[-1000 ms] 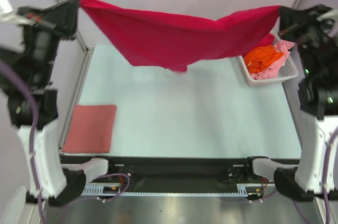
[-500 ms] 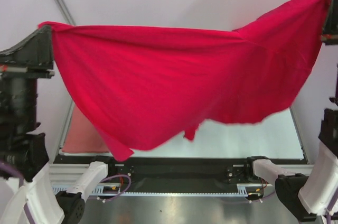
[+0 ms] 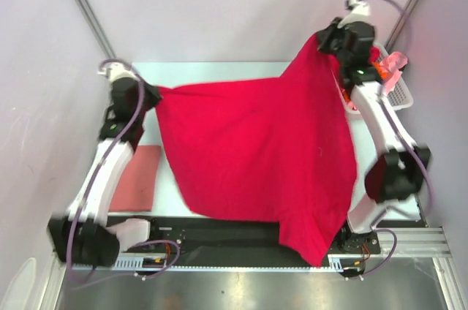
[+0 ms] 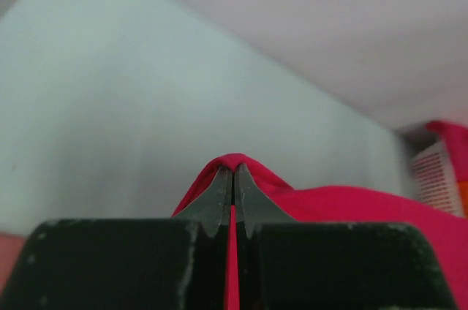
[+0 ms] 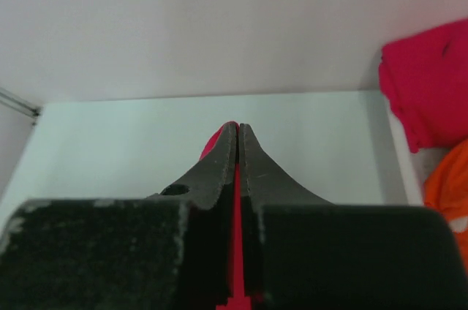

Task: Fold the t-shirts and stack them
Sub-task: Flatten the tshirt out

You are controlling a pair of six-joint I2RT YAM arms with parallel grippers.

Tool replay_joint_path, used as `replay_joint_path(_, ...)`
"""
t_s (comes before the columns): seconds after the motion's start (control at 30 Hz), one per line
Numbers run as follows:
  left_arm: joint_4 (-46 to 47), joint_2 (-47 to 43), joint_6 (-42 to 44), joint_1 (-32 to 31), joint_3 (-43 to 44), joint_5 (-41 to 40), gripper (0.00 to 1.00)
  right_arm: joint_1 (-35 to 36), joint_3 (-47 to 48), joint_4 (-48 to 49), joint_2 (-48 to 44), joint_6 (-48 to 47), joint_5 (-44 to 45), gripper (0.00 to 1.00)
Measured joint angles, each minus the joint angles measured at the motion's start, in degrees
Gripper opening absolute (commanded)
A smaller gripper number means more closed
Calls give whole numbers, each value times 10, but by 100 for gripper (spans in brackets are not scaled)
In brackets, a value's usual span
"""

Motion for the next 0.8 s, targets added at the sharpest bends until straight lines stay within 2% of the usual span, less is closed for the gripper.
replay_joint_path(0.13, 38, 165, -5, 16, -30, 0, 0, -1, 47, 28, 178, -13, -16, 0)
replay_joint_path(0.3, 84, 384, -21, 53, 40, 28, 0, -6, 240, 24, 422, -10, -33, 0)
replay_joint_path(0.47, 99, 564, -21, 71, 190, 54, 0, 0, 342, 16, 535, -9, -27, 0)
replay_joint_path(0.57, 99, 622, -21, 76, 265, 61, 1, 9, 406, 15, 577, -5, -26, 0)
replay_joint_path(0.67, 85, 658, -21, 78, 331, 65, 1, 14, 438, 19, 597, -3, -25, 10)
replay_joint_path(0.7, 74, 668, -20, 78, 353, 65, 11, 16, 445, 20, 602, -2, -24, 13)
replay_joint_path(0.77, 53, 683, -15, 78, 390, 60, 23, 17, 448, 19, 606, -1, -22, 27)
replay_joint_path(0.8, 38, 687, -13, 78, 407, 53, 31, 17, 448, 15, 607, -2, -20, 37)
